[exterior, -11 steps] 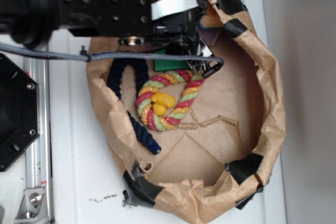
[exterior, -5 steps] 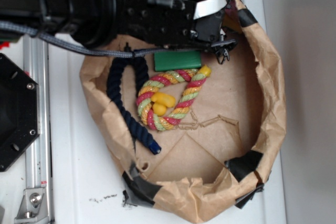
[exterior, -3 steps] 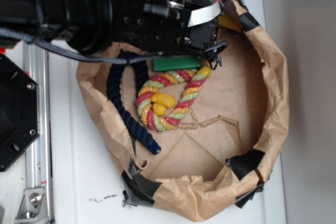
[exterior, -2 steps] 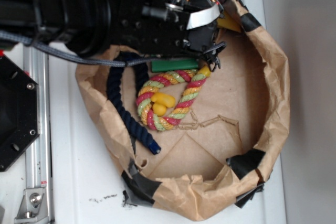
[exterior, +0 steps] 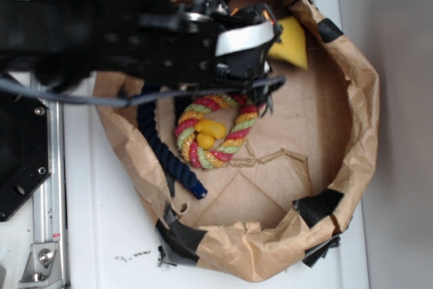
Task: Grab the green sponge.
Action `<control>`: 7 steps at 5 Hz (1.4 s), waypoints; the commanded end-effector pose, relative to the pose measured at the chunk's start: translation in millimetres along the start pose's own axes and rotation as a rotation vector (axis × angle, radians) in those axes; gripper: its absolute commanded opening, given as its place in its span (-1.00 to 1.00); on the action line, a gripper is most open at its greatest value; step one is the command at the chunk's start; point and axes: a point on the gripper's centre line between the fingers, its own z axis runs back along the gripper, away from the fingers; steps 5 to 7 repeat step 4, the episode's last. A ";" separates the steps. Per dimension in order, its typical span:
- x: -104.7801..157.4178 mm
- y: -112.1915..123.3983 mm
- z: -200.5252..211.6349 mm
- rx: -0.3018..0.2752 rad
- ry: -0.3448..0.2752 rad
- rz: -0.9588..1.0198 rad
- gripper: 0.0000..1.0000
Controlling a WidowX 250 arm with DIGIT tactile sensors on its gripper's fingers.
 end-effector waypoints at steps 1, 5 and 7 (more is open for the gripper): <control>0.8 -28.3 83.2 -0.219 0.056 -0.179 -1.00; 9.6 -32.5 128.3 -0.195 0.168 -0.346 -1.00; 9.6 -32.5 128.3 -0.195 0.168 -0.346 -1.00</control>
